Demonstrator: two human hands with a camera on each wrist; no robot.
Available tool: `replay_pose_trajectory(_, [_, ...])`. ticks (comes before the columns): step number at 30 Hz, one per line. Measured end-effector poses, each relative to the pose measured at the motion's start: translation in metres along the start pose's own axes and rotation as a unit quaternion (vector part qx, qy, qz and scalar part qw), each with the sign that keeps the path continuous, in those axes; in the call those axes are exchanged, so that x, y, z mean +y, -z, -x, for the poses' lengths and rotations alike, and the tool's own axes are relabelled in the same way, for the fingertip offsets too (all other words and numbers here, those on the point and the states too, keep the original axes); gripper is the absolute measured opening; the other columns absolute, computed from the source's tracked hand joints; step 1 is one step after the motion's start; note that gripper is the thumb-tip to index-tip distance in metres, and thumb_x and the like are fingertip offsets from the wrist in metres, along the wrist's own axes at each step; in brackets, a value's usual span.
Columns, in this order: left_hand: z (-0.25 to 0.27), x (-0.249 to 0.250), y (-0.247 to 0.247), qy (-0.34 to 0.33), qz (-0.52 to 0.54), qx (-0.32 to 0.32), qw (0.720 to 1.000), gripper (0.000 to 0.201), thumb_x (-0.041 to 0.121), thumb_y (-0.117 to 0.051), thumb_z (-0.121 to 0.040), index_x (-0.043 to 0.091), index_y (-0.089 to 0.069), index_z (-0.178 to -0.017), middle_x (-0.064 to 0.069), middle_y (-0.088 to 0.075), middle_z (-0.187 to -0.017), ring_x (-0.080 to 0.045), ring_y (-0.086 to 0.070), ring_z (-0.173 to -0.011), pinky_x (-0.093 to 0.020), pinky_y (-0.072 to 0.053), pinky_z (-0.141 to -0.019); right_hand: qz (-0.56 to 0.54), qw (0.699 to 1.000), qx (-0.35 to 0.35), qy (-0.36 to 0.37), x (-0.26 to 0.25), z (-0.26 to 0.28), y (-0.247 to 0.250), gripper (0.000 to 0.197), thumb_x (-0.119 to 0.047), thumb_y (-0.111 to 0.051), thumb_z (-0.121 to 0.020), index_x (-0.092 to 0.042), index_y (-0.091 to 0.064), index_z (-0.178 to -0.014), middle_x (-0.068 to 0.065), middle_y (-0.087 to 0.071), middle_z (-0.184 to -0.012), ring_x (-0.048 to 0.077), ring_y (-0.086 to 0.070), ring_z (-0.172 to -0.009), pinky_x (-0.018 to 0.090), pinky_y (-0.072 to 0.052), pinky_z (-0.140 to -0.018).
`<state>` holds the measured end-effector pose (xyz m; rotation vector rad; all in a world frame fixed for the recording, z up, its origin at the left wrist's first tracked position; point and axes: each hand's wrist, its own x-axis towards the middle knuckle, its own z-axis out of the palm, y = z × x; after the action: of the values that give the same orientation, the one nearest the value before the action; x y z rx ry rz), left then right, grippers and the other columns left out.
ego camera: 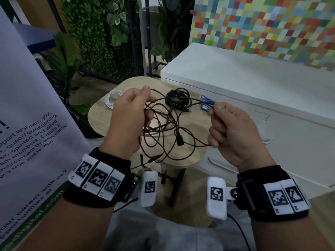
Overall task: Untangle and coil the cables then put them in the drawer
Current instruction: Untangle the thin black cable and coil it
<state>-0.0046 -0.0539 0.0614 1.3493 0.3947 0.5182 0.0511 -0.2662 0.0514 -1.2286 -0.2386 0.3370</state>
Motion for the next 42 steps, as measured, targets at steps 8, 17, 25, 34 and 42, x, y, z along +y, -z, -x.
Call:
replay_pose_trajectory(8, [-0.001, -0.003, 0.013, -0.014, -0.081, -0.101, 0.991, 0.006, 0.022, -0.058, -0.104, 0.021, -0.061, -0.1, 0.002, -0.059, -0.066, -0.011, -0.034, -0.047, -0.023, -0.026, -0.044, 0.085, 0.996, 0.036, 0.015, -0.004, 0.0, 0.01, 0.037, -0.016, -0.046, -0.108, -0.018, -0.069, -0.08, 0.004, -0.023, -0.061, 0.016, -0.009, -0.053, 0.028, -0.007, -0.049])
replay_pose_trajectory(17, [0.007, -0.023, -0.008, -0.09, -0.356, -0.229, 0.902, 0.018, 0.041, -0.075, -0.091, 0.025, -0.073, -0.084, 0.005, -0.049, -0.058, -0.01, -0.044, -0.054, -0.033, -0.04, -0.059, 0.128, 0.989, -0.041, 0.061, -0.008, 0.005, 0.0, 0.031, -0.016, -0.051, -0.107, -0.019, -0.075, -0.088, -0.003, -0.024, -0.055, 0.011, -0.013, -0.049, 0.025, -0.01, -0.047])
replay_pose_trajectory(25, [0.008, -0.024, -0.009, -0.067, -0.275, -0.221, 0.933, 0.026, 0.036, -0.057, -0.104, 0.015, -0.059, -0.089, 0.005, -0.066, -0.07, -0.015, -0.065, -0.068, -0.043, -0.055, -0.074, 0.108, 0.992, 0.021, 0.054, -0.01, 0.005, 0.004, 0.034, -0.016, -0.046, -0.109, -0.015, -0.066, -0.082, -0.003, -0.026, -0.053, 0.013, -0.017, -0.044, 0.022, -0.021, -0.045])
replay_pose_trajectory(34, [0.008, -0.023, -0.007, -0.07, -0.215, -0.228, 0.947, 0.013, 0.027, -0.064, -0.102, 0.019, -0.073, -0.096, 0.01, -0.062, -0.066, -0.005, -0.051, -0.06, -0.024, -0.041, -0.062, -0.007, 0.992, 0.094, 0.08, -0.007, 0.001, -0.002, 0.03, -0.018, -0.041, -0.111, -0.012, -0.055, -0.085, 0.003, -0.038, -0.058, 0.019, -0.03, -0.043, 0.029, -0.045, -0.045])
replay_pose_trajectory(42, [0.016, -0.017, -0.003, -0.012, -0.157, -0.267, 0.951, 0.015, -0.003, -0.06, -0.099, 0.0, -0.074, -0.104, 0.009, -0.069, -0.066, 0.004, -0.052, -0.047, -0.007, -0.035, -0.048, -0.051, 0.965, 0.225, 0.121, -0.012, -0.004, 0.007, 0.027, -0.021, -0.04, -0.109, -0.017, -0.055, -0.088, 0.003, -0.039, -0.057, 0.019, -0.03, -0.041, 0.027, -0.039, -0.046])
